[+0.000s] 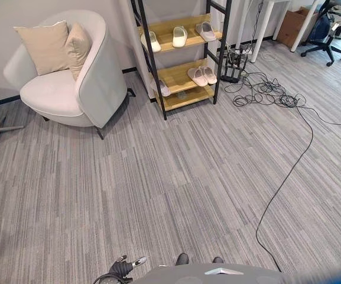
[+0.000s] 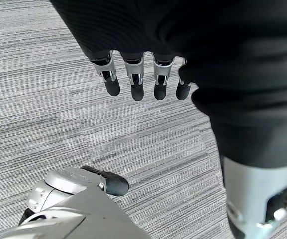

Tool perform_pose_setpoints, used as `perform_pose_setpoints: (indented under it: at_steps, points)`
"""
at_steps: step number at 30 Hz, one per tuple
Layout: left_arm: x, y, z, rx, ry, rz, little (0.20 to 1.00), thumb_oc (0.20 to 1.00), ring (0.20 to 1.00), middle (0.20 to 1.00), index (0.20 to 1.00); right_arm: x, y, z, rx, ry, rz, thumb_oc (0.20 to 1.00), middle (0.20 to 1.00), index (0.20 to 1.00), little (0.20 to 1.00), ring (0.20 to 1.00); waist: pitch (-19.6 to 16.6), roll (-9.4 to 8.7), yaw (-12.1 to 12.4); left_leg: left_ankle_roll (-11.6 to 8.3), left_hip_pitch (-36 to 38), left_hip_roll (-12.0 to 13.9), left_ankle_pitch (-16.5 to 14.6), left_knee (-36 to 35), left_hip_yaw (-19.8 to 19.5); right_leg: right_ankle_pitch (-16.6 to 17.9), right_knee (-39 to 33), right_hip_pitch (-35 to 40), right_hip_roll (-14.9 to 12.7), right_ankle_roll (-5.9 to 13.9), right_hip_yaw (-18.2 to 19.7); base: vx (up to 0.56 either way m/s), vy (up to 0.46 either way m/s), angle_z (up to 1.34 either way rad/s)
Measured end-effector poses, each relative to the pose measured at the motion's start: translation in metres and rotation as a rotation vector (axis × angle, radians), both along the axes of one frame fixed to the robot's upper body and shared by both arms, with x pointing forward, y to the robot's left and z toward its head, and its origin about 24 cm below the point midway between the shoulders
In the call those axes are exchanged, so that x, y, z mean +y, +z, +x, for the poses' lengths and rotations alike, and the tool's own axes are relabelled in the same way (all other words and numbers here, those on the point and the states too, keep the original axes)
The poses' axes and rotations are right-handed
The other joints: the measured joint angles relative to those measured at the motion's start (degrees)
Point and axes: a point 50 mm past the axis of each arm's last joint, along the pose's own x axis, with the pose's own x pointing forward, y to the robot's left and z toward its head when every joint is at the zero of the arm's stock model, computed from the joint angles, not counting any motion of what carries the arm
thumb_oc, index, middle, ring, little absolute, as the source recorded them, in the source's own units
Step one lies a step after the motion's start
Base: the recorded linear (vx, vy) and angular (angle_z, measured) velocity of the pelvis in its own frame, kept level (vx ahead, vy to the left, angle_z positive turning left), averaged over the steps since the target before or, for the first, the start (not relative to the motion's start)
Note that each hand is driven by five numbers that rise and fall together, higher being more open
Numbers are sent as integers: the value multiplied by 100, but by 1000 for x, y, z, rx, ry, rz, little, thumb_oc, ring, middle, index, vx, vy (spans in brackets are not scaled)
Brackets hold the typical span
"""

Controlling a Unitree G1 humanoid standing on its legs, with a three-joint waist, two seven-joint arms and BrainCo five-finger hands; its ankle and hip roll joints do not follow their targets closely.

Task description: Arrange the slippers neatly on the shoe rack.

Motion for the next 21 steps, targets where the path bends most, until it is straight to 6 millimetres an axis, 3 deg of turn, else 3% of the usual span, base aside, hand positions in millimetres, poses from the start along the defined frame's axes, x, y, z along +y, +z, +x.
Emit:
perform_pose_setpoints:
  at_steps: [7,10,15,18,20,21]
  points:
    - [0,0,5,-7,-5,-1,1000,1000,1000,1000,1000,-1,0,1,0,10,-1,1000,1000,1000,1000,1000,25,18,-5,-6,-27,9,-4,-10,51,8,0,-52,5,-1,9,15,-29,-3]
    - [0,1,7,-13,-9,-1,1000,1000,1000,1000,1000,-7,3,14,-36,17,-17,1000,1000,1000,1000,1000,119,16,-17,-49,-56,28,-32,-11,59,4,0,-89,23,-5,25,59,-104,-4]
    - [-1,1,11,-12,-24,-15,1000,1000,1000,1000,1000,-12,6,35,-149,-126,-10,1000,1000,1000,1000,1000,260,-52,-173,-124,-113,163,-74,-10,83,-40,-1,-123,155,-109,64,131,-185,-3]
    - [-1,3,21,-37,-32,-17,1000,1000,1000,1000,1000,-21,10,35,-164,-153,-33,1000,1000,1000,1000,1000,341,-122,-197,-186,-16,226,-109,43,86,-118,0,-6,230,-181,70,199,-218,1]
    - [2,4,22,-35,-60,-7,1000,1000,1000,1000,1000,-8,5,36,-151,-110,-2,1000,1000,1000,1000,1000,443,-183,-184,-577,-57,351,-427,289,145,-264,28,74,384,-304,141,117,-157,-7]
    - [4,4,24,-39,-60,-2,1000,1000,1000,1000,1000,1,2,38,-152,-101,19,1000,1000,1000,1000,1000,487,-266,-171,-658,-218,346,-479,625,212,-294,26,66,405,-360,143,35,-151,3]
